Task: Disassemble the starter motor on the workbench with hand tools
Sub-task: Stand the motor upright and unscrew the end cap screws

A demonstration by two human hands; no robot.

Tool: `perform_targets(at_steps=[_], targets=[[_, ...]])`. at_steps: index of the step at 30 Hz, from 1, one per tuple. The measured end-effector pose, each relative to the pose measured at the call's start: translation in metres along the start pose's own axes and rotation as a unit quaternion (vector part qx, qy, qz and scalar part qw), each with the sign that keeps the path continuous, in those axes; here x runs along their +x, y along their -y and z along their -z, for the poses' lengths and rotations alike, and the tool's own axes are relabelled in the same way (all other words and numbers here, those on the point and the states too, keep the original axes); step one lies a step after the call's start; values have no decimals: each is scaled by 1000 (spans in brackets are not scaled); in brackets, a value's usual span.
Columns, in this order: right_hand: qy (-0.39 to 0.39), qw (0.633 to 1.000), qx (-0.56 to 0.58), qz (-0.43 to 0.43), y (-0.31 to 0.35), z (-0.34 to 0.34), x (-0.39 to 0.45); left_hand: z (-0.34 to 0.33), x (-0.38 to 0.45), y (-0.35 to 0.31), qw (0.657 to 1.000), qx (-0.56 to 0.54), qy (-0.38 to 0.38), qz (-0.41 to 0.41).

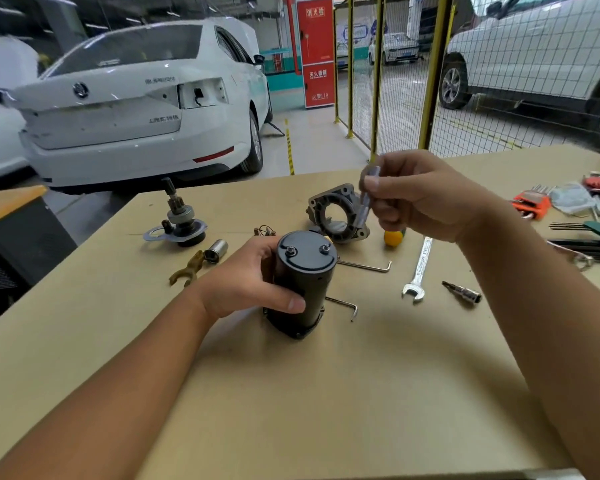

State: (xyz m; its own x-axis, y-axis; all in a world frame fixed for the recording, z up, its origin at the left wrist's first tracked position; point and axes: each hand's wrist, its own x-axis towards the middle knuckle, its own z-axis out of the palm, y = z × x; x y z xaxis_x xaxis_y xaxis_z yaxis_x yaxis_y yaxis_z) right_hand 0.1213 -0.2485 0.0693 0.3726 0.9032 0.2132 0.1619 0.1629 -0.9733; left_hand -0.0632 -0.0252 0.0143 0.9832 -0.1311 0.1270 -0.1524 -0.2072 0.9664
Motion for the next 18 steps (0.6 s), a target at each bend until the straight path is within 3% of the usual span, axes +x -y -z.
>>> perform_targets(at_steps=[2,5,8,18], targets=[[-2,997,34,66,4,-23,6,-1,0,0,1000,-4,-3,-4],[-10,993,-21,115,6,-41,7,-1,0,0,1000,-8,-1,-5],[-22,988,-98,120,5,-45,6,-1,1,1,1000,-3,-2,-10],[26,987,-68,145,4,-46,3,-1,3,4,1000,-13,-10,-22]])
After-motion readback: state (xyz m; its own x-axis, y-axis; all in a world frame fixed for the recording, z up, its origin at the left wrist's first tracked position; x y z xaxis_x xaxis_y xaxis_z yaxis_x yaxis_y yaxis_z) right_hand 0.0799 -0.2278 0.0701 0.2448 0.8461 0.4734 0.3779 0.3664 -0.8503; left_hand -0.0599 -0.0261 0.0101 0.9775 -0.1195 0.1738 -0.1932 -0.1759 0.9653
